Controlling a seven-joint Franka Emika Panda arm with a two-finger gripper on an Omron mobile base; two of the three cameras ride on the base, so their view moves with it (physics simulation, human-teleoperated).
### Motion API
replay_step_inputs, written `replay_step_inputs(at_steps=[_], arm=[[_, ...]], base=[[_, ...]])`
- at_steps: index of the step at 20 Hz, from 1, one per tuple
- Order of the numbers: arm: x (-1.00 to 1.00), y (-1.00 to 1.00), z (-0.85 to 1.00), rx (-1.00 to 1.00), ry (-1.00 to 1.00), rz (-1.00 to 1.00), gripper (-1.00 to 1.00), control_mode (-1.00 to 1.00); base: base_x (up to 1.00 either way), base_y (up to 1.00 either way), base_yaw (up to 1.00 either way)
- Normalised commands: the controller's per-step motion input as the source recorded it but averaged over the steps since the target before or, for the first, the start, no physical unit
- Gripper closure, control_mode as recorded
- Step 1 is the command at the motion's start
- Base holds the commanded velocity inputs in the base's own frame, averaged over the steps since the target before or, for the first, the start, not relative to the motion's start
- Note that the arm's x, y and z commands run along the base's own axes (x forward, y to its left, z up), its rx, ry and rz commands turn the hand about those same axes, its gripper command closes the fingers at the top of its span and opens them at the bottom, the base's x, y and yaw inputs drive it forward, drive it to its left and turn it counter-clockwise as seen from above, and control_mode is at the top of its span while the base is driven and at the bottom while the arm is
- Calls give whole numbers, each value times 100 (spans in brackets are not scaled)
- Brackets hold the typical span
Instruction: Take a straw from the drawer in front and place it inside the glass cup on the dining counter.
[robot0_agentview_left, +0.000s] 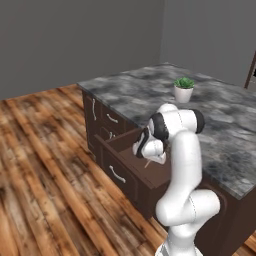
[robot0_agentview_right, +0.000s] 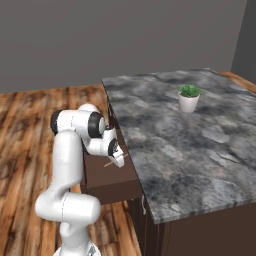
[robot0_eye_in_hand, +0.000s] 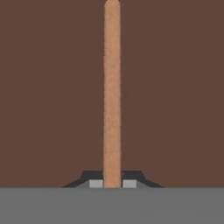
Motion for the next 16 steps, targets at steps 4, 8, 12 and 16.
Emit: replay_step_inputs(at_steps=[4, 8, 12, 16], arm=[[-28, 1, 100, 0, 0, 0, 100, -100], [-61, 19, 69, 0, 2, 0, 100, -100], [-64, 35, 81, 0, 8, 4, 100, -100], [-56, 39, 100, 0, 2, 2, 100, -100]], base=[[0, 0, 0], [0, 0, 0], [0, 0, 0], [0, 0, 0]])
